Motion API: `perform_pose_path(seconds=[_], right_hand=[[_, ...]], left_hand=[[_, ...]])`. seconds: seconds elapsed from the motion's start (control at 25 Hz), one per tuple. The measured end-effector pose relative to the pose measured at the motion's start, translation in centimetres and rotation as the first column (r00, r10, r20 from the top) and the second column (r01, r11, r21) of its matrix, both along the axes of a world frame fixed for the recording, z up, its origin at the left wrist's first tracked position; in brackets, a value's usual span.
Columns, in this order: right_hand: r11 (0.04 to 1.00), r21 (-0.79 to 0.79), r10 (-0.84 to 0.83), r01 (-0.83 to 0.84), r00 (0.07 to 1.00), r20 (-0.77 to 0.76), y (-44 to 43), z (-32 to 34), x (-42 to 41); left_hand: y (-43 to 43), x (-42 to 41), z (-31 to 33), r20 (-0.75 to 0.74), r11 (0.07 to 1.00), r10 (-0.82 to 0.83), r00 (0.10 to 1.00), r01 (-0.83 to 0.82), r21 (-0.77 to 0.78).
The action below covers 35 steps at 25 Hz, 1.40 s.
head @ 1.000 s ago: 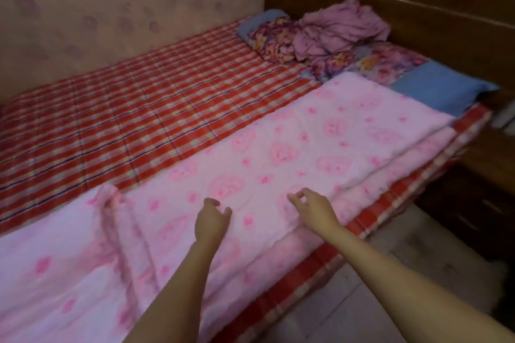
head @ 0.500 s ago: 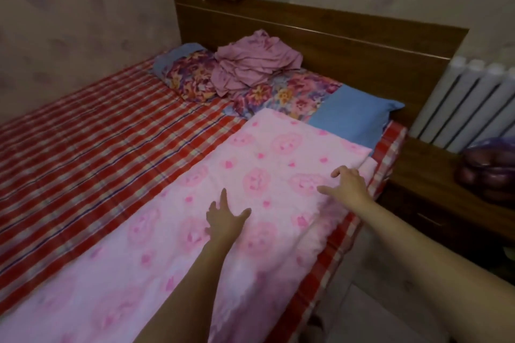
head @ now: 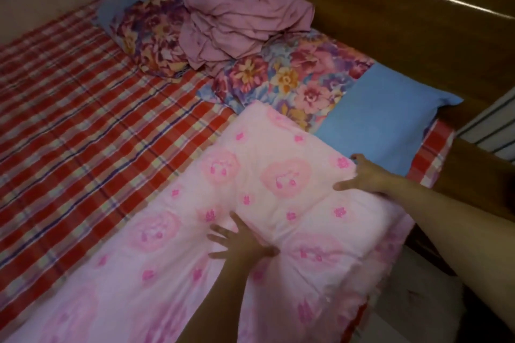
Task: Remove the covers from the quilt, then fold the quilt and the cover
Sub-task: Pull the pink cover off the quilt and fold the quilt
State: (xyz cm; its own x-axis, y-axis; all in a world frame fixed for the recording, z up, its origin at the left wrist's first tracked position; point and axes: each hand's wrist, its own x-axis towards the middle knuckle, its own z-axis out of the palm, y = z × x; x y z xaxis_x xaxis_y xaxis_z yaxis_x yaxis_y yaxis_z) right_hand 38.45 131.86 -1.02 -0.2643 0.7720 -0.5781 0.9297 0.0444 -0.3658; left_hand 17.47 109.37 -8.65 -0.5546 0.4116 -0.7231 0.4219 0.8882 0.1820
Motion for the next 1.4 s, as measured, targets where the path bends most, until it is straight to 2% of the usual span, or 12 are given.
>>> perform_pose_path(seconds=[0.12, 0.36, 0.56, 0.68, 0.84, 0.92, 0.96, 1.0, 1.08, 1.16, 1.28, 1.4], right_hand=[[0.988, -0.143, 0.073, -0.065, 0.996, 0.053, 1.9, -3.7, 0.1], [0.978, -0.191, 0.095, -0.086, 0.995, 0.035, 2.6, -8.7, 1.2], [0.963, -0.259, 0.067, -0.07, 0.998, -0.022, 0.5, -2.1, 0.0], [0.982, -0.163, 0.087, -0.092, 0.996, -0.037, -1.4, -0.1, 0.3], [0.98, -0.069, 0.19, -0.186, 0.981, 0.046, -4.3, 4.3, -1.3], [0.968, 0.002, 0.249, -0.25, 0.967, 0.046, -6.6, 6.9, -3.2], [0.959, 0.018, 0.284, -0.284, 0.959, 0.023, -8.4, 8.1, -3.9], [0.951, 0.019, 0.307, -0.308, 0.952, 0.004, -10.4, 9.2, -4.6], [0.917, 0.042, 0.397, -0.397, 0.918, -0.011, -14.9, 11.3, -5.3], [0.815, 0.1, 0.575, -0.571, 0.818, -0.011, -20.7, 13.2, -4.9], [0.542, 0.2, 0.828, -0.816, 0.559, 0.038, -29.7, 14.5, -4.0], [0.233, 0.315, 0.937, -0.92, 0.299, 0.181, -35.3, 13.0, -3.8]], left_hand=[[1.1, -0.2, -1.6, -0.027, 0.998, 0.031, 0.999, -0.033, -0.05], [-0.3, 0.5, -1.2, -0.066, 1.0, 0.001, 0.998, -0.001, -0.001], [-4.8, 3.4, -0.4, -0.124, 0.988, -0.047, 0.991, 0.064, 0.137], [-7.3, 6.9, 0.8, -0.133, 0.986, 0.022, 0.991, 0.0, 0.165], [-9.6, 12.6, 3.1, 0.014, 0.998, 0.054, 0.998, -0.055, 0.041], [-9.1, 13.3, 4.9, 0.201, 0.994, 0.101, 0.974, -0.109, 0.031], [-8.6, 12.6, 6.7, 0.335, 0.963, 0.198, 0.921, -0.247, 0.11], [-7.9, 11.3, 9.1, 0.477, 0.852, 0.352, 0.806, -0.487, 0.194], [-6.9, 8.6, 14.6, 0.638, 0.524, 0.539, 0.55, -0.812, 0.257], [-7.0, 6.8, 18.6, 0.574, 0.457, 0.555, 0.602, -0.797, 0.395], [-9.3, 6.7, 21.6, 0.255, 0.647, 0.571, 0.781, -0.619, 0.447], [-13.0, 7.7, 20.7, -0.061, 0.79, 0.569, 0.82, -0.525, 0.317]])
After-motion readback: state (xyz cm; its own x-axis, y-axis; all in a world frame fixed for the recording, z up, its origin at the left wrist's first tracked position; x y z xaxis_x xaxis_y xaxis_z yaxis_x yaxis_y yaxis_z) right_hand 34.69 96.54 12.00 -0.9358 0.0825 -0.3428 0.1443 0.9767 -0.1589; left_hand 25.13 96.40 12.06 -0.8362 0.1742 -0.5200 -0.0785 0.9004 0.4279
